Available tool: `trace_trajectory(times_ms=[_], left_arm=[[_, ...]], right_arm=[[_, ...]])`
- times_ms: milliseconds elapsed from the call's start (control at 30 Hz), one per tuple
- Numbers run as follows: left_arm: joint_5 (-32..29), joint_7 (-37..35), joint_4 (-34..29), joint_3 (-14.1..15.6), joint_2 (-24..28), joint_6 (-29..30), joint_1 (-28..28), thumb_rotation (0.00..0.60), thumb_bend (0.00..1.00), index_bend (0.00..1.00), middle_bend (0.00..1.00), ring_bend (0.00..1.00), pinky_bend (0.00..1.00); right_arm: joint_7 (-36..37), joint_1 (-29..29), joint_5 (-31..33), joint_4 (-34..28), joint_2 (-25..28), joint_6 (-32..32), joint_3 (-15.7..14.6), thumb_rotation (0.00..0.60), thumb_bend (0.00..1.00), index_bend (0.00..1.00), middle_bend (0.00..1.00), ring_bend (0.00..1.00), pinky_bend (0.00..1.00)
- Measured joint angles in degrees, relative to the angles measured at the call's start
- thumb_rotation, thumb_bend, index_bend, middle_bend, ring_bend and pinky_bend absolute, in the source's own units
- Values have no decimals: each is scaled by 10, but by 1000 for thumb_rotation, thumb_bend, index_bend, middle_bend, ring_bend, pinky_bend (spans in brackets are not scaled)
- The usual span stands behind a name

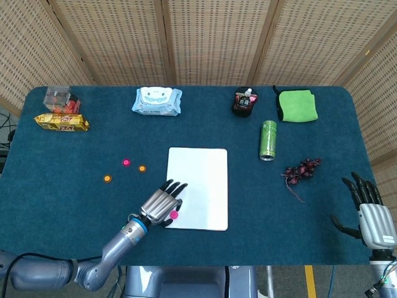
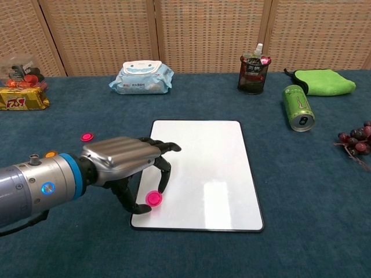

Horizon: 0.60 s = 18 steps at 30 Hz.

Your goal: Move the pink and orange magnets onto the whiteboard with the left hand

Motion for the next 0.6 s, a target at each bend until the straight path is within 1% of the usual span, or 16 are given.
trace_trajectory(times_ms=[33, 67, 300, 400, 600], left_arm=[[0, 0, 0, 1, 0, 2, 0, 600, 243, 182, 0, 0, 0], [-1, 1, 0, 2, 0, 4, -1, 600, 244, 167, 0, 0, 0], [-2, -12, 0, 0, 6, 16, -4, 600, 257, 162, 0, 0, 0], [0, -24, 2, -8, 14, 21, -5, 600, 263, 170, 0, 0, 0], [-14, -41, 14, -27, 42, 33, -4, 600, 265, 223, 0, 0, 0]], right_arm=[[0, 0, 0, 0, 0, 0, 0, 600, 311, 95, 0, 0, 0], [0, 0, 0, 0, 0, 0, 0, 600, 311, 95, 0, 0, 0], [1, 0, 0, 1, 0, 0, 0, 600, 311, 95, 0, 0, 0], [3, 0, 0, 0, 0, 0, 0, 600, 311, 95, 0, 0, 0], [3, 0, -1, 0, 0, 1, -1, 600, 311, 95, 0, 0, 0]])
